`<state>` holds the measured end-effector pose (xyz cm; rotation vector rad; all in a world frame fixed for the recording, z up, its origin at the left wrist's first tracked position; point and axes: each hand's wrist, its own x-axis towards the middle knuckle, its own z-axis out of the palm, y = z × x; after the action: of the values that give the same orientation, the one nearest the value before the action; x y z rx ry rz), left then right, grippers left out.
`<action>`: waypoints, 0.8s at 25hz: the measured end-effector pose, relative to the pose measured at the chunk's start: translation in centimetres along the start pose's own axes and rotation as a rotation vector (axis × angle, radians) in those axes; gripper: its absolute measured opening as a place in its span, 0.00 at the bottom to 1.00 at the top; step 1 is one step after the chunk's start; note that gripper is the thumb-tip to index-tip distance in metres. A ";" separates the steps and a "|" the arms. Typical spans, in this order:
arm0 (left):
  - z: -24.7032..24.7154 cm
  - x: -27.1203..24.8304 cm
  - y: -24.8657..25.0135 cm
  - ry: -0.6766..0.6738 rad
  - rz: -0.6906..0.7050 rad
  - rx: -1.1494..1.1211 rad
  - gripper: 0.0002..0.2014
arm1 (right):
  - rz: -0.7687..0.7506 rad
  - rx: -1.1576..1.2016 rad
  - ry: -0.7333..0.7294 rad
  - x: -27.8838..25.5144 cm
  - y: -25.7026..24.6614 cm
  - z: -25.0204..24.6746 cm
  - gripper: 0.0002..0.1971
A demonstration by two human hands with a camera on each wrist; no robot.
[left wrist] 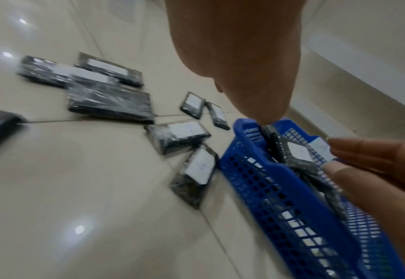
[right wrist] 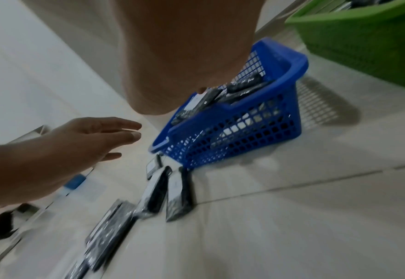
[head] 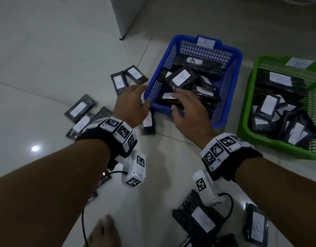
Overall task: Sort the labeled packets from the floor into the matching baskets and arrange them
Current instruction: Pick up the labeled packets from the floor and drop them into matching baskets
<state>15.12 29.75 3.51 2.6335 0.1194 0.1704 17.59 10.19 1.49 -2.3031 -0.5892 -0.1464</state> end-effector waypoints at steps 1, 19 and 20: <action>-0.3 -1.8 -0.5 0.003 -0.050 0.043 0.21 | -0.033 0.002 -0.042 -0.7 -0.7 0.6 0.20; -5.3 -15.7 -11.7 -0.069 -0.362 0.255 0.25 | 0.051 -0.109 -0.372 -3.0 -9.1 12.5 0.28; -5.0 -14.5 -12.5 -0.085 -0.329 0.241 0.26 | 0.083 -0.141 -0.372 -2.0 -9.2 13.4 0.29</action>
<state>-0.57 41.41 0.40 2.8053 0.5707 -0.0730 10.73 24.36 -2.80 -2.5066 -0.6838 0.2962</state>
